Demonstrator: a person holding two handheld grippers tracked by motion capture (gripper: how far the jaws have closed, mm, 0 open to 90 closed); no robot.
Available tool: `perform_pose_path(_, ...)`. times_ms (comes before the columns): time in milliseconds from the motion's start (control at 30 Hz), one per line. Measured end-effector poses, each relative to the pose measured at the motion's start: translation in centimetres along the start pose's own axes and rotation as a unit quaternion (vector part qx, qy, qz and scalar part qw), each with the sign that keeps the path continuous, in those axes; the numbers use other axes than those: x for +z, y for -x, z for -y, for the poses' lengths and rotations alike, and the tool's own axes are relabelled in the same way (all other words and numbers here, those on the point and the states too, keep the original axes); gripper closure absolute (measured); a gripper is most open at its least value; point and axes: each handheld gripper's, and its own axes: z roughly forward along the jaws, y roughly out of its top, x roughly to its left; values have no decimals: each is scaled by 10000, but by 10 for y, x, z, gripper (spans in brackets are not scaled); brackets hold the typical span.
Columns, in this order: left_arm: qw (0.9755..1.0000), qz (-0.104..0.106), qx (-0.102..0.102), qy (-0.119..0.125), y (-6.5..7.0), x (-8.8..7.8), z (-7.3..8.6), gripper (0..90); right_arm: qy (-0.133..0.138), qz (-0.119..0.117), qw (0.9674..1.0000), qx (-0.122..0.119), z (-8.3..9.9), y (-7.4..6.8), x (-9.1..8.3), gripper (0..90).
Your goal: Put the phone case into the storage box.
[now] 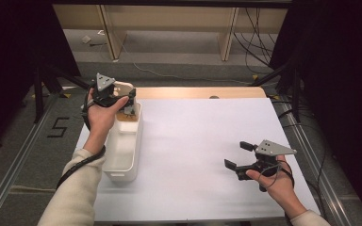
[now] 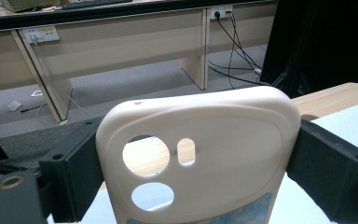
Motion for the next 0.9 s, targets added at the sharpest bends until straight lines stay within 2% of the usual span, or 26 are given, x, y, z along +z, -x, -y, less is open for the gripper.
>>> perform_pose_path(900, 9999, -70, -23, -153, -2, 11, 3, 104, 3, -9, 10000, -1, 0, 0, 0, 68)
